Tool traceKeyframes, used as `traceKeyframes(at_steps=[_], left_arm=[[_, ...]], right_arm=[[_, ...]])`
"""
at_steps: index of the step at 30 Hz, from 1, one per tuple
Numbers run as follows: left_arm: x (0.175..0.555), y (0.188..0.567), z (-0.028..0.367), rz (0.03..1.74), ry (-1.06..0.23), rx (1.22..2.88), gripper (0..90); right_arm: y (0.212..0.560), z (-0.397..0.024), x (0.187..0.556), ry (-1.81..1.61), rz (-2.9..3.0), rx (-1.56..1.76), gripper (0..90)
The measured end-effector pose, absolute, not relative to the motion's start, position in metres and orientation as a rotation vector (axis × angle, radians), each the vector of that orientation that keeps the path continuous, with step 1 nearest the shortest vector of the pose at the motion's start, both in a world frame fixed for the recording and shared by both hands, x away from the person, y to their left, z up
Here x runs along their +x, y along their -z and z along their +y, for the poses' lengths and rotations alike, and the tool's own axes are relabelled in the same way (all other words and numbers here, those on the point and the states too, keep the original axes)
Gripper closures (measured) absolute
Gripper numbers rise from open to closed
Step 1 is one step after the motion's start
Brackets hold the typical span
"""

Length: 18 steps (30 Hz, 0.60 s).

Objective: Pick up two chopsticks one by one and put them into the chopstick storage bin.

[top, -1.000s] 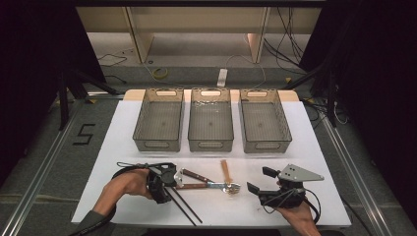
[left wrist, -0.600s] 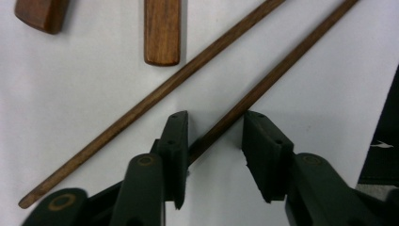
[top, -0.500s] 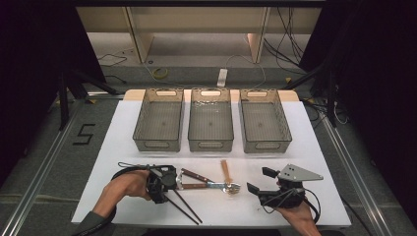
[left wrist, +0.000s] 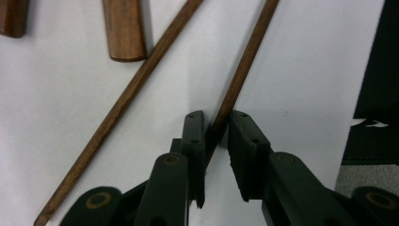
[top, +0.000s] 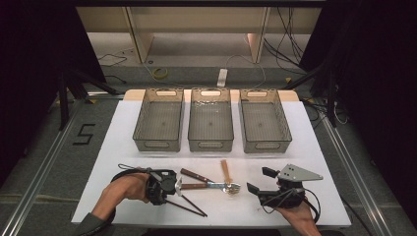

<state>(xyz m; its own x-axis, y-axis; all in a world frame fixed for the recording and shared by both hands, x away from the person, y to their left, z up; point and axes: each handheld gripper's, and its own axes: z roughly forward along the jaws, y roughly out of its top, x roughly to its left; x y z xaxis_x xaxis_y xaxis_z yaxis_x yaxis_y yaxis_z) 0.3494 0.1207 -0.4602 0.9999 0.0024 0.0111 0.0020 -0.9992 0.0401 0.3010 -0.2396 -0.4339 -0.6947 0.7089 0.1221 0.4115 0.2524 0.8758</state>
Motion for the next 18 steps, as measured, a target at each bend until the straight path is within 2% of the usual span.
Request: traceKeyframes(at_steps=[3,7,18], left_arm=[[0.3487,0.4595,0.1212,-0.055,-0.008,3.112,78.5],[0.3469,0.4605,0.1221,-0.049,0.01,3.09,82.1],[0.3455,0.4592,0.1235,-0.097,0.073,3.092,84.7]], right_arm=[[0.4345,-0.2397,0.3015,-1.413,2.238,1.037,22.2],[0.4348,-0.239,0.3015,-1.409,2.247,1.036,22.1],[0.4353,-0.2381,0.3018,-1.409,2.259,1.03,22.1]])
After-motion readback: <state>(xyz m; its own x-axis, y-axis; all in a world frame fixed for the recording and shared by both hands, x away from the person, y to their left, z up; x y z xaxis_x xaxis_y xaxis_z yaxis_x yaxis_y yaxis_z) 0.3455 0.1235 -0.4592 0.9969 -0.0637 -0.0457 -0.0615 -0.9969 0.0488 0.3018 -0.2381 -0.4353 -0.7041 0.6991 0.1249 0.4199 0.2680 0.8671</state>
